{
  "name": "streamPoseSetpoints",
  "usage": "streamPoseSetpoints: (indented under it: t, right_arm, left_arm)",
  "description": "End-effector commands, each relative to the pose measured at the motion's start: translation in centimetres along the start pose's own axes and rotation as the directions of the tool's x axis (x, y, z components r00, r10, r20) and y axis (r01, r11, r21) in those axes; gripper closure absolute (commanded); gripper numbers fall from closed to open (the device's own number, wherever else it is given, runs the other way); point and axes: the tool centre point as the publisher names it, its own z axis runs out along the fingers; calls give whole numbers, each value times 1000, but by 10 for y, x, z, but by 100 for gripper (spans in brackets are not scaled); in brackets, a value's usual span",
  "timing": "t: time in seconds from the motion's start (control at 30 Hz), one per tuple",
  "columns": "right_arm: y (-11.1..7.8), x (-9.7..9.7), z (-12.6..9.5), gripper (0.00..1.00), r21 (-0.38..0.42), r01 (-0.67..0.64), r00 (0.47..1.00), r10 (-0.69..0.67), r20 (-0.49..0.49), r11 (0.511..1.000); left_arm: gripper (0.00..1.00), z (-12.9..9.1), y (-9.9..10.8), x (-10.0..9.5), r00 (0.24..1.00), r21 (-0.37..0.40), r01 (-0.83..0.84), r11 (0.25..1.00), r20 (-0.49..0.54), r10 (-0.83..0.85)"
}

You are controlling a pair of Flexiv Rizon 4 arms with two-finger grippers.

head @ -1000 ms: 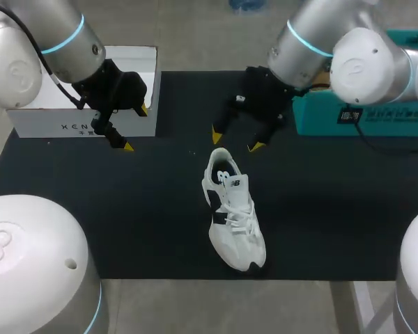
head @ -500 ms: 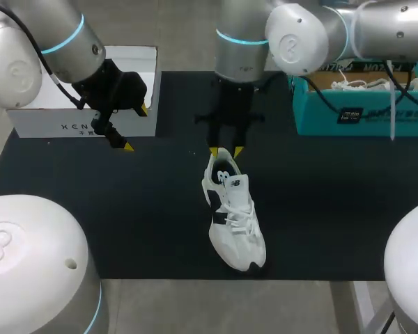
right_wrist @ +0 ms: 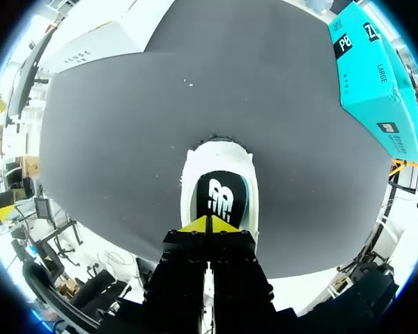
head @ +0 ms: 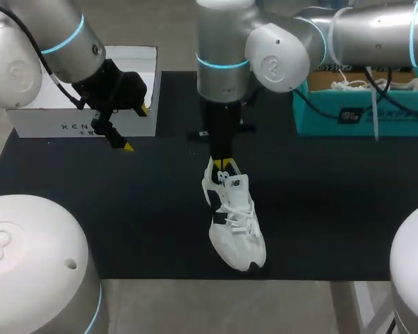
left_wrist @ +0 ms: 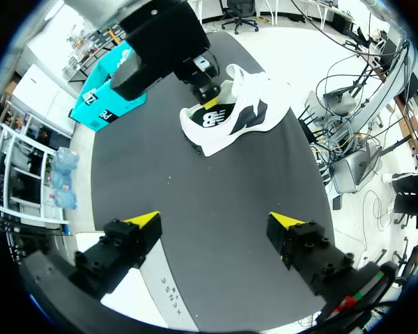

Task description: Take the shoe out of the shoebox, open the shoe tongue, remove and reinsert the insole, then place the shoe into the shoebox

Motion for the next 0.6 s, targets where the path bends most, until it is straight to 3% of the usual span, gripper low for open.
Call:
streamPoseSetpoints:
  t: [0.03, 0.33, 0.6]
  right_arm:
    - [-6, -4, 16, 100, -27, -2, 1000, 2, -6, 1000]
    - [0, -11, 54, 100, -12, -14, 1000, 15, 10, 1000]
    - [5, -4, 83, 100, 17, -4, 1000, 5, -25, 1000]
  left_arm:
    - [0, 0, 0, 0, 1000, -3, 0, 1000, 0, 0]
    - [0, 0, 0, 0, 1000, -3, 0, 1000, 0, 0]
    - [0, 0, 0, 0, 1000, -3, 0, 1000, 0, 0]
